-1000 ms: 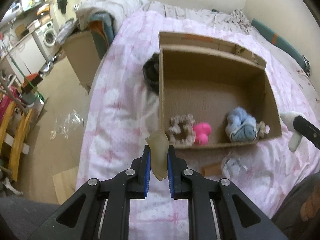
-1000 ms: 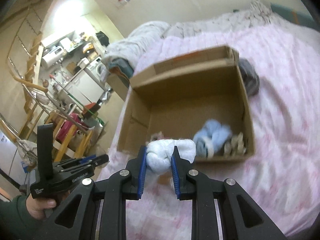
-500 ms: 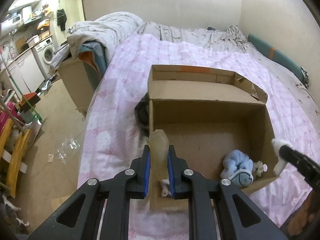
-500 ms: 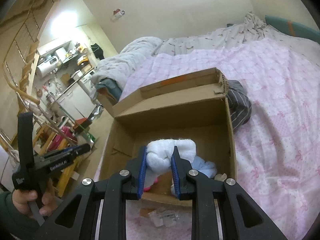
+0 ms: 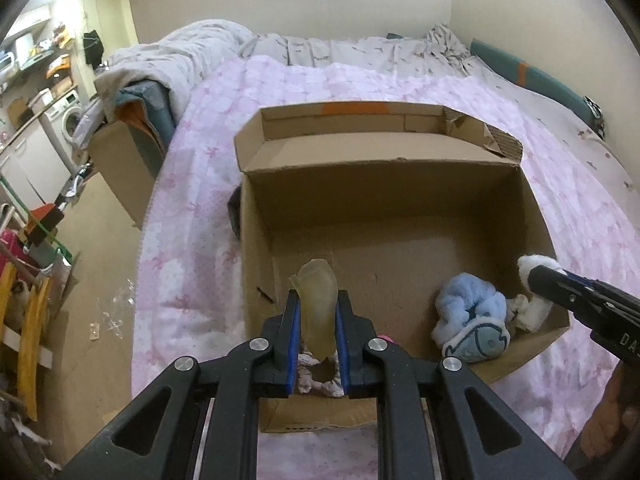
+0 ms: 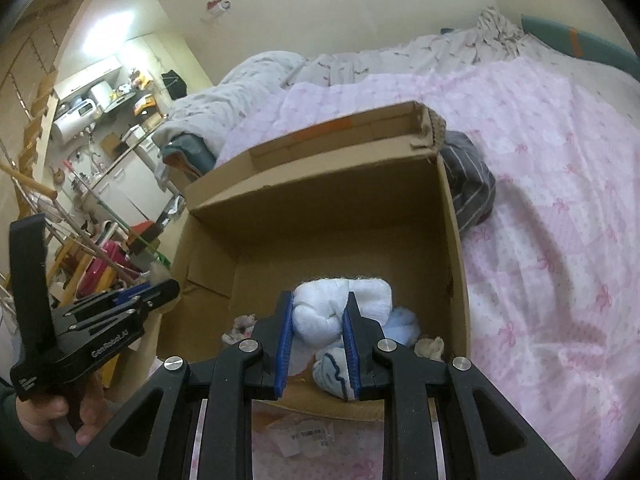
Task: Organize soft objects
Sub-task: 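Lower the beige item and white sock into the box and open both grippers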
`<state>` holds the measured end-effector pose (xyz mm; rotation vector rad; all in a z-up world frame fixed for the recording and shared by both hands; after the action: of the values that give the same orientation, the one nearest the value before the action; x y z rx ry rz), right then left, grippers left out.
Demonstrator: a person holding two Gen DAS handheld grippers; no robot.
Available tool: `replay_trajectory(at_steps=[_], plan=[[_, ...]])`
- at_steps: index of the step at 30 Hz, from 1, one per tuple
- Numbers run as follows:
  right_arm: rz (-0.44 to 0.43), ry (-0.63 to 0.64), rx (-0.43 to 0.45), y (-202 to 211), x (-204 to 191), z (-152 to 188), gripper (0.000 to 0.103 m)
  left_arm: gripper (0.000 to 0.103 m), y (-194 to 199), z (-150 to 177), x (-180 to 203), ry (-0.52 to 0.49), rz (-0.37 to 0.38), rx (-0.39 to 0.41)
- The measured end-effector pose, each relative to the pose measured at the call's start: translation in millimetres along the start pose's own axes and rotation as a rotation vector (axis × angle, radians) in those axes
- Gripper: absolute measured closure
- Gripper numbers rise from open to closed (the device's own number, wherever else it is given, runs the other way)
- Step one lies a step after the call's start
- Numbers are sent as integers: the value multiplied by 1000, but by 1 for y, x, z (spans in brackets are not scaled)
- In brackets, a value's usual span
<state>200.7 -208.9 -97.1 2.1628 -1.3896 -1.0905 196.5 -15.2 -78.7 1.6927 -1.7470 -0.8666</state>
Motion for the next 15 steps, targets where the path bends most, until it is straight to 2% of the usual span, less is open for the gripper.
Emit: replay_trajectory(at_steps=[4,15], plan=[[-8,-40,-19,-3,5,3,78,85,-2,1,2,13,16,-6],[3,-37,-8,-3,5,4,78,83,-4,1,0,36,24,-8]])
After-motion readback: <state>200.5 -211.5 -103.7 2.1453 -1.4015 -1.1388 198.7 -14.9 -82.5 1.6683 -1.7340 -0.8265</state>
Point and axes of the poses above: each gripper's, at about its wrist camera, not at the fingertips, and y roughly against the way its jaws point, x to its right, z to its underside, the point moved 7 cm from there along -y, roughly the way its jaws point, and after that the axes turned 2 degrees about x, right-handed, at the moved point
